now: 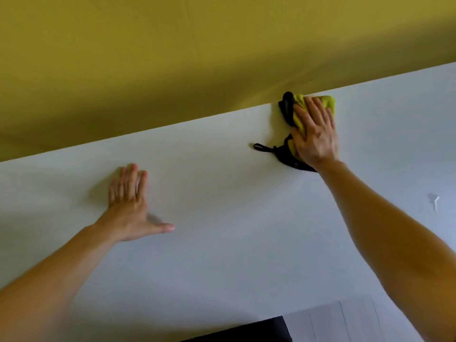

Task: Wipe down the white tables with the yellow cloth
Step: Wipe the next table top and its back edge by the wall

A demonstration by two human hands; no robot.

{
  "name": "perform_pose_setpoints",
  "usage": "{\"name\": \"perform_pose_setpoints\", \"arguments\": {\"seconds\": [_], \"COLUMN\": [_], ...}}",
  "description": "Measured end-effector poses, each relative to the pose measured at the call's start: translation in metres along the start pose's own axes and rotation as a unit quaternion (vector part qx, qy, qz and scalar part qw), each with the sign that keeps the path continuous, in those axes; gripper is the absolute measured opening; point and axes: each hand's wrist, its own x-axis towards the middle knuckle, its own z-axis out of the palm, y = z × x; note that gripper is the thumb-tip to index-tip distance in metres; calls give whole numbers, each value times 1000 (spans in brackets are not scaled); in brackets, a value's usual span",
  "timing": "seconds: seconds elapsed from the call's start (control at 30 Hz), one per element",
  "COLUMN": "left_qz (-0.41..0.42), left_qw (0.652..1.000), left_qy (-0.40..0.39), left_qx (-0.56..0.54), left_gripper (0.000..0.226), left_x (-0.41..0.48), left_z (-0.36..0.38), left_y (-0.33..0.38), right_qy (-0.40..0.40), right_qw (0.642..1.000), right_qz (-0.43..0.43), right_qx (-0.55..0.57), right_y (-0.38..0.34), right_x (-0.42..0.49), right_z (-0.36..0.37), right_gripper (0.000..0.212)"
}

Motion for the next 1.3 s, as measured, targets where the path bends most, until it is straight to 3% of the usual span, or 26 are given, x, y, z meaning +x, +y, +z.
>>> {"name": "perform_pose_setpoints", "arguments": {"seconds": [0.07, 0.13, 0.2, 0.3, 0.4, 0.5, 0.7, 0.83, 0.93, 1.0, 1.07, 1.2, 1.3], "left_qz": [37, 98, 134, 121, 103, 131, 120, 115, 116, 116, 115, 117, 117], "left_qw": [993, 970, 945, 913, 890, 890, 890, 886, 885, 884, 883, 879, 877], "left_qy": [113, 223, 298, 384, 427, 424, 436, 445, 447, 450, 453, 459, 462], "left_qx": [4, 8, -2, -70, -123, -105, -56, -58, -53, -48, -49, -61, -62], "left_gripper": [145, 103, 74, 50, 47, 50, 56, 56, 56, 56, 57, 58, 58], "left_x": [4, 11, 22, 35, 40, 45, 51, 53, 53, 55, 55, 56, 58], "left_z": [6, 7, 5, 6, 20, 35, 53, 54, 57, 57, 57, 58, 58], "left_y": [7, 28, 63, 120, 164, 196, 208, 207, 205, 204, 206, 208, 208], "right_qy": [-1, -5, -27, -45, -34, -35, -10, 13, -30, -47, -40, 45, 65], "right_qw": [999, 998, 999, 986, 980, 978, 997, 1000, 995, 986, 983, 996, 980], "right_qz": [44, 50, -30, -163, -196, -204, -40, -5, -98, -161, -179, 61, 186], "right_qx": [-13, -24, -23, 2, 7, -4, -61, -20, 17, 16, -4, -36, -17], "right_y": [12, -25, -82, -126, -113, -68, 60, -3, -83, -85, -43, 67, 71], "right_x": [0, -11, -34, -61, -48, -30, 1, -17, -53, -58, -46, -3, 13], "right_z": [-6, 4, 19, 32, 26, 11, -28, -2, 22, 24, 18, -15, -21], "right_gripper": [68, 75, 76, 69, 62, 56, 84, 78, 72, 69, 70, 66, 72]}}
